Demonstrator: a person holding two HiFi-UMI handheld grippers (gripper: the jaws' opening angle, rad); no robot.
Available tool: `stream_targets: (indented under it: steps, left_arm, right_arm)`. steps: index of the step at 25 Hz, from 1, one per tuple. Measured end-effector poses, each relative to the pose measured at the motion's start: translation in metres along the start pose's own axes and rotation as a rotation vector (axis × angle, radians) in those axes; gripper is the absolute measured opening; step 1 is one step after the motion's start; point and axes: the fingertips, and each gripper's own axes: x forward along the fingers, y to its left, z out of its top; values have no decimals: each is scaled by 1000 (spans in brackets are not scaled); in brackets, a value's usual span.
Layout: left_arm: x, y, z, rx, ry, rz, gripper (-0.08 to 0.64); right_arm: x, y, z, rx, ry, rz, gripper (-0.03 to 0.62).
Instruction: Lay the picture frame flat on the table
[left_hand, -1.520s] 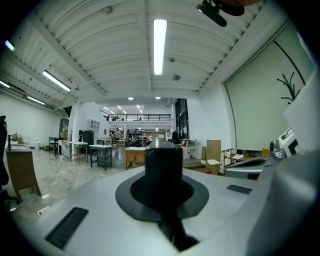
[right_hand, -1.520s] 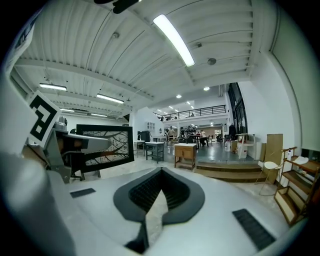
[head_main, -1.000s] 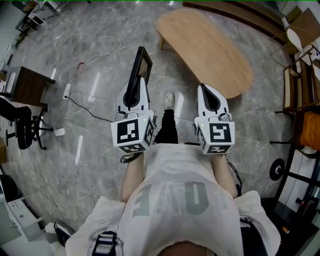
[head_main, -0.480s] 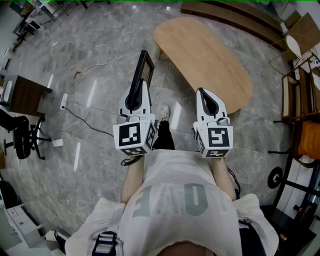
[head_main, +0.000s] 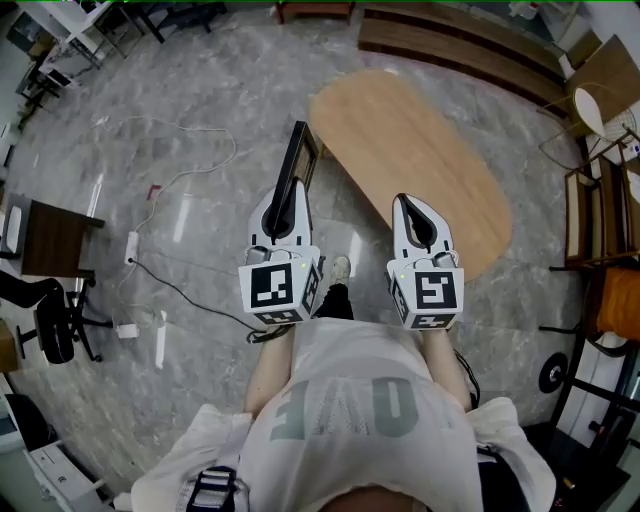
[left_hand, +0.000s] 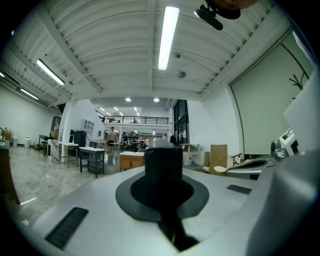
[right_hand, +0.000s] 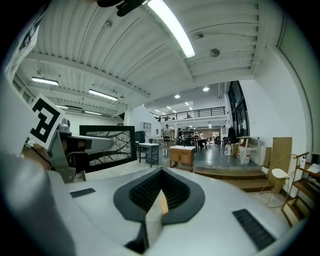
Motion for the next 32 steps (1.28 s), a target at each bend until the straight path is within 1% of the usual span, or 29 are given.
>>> stream_targets:
  steps: [4,7,10,13,16,21,29,32]
  left_arm:
    - [67,26,11,-2,-3,-45,20]
    - [110,44,19,2,-8,-75,20]
    - [140,59,21,-4,-10,-95,20]
    - [159,67,20,-14,-6,-112,20]
    - [175,65,17,-22,8,-121,19]
    - [188,55,10,-24,30,-130,20]
    - [195,17,11,-31,36,-114,20]
    - [196,2,16,-21,29,-118,18]
  right_arm:
    - [70,-14,21,-3,-1,-29,6]
    - [114,-18,34,-2,-3,-34,6]
    - [146,-19,39,-5,3,-33,6]
    - [166,-23,35,-9,29,-44,6]
    - [175,-33,33,-7,44,-53,6]
    - [181,-47,36,-12,31,-56,6]
    - [171,-74,43,-21,0,-10,6]
    - [167,-85,49,-20,-24,-9,6]
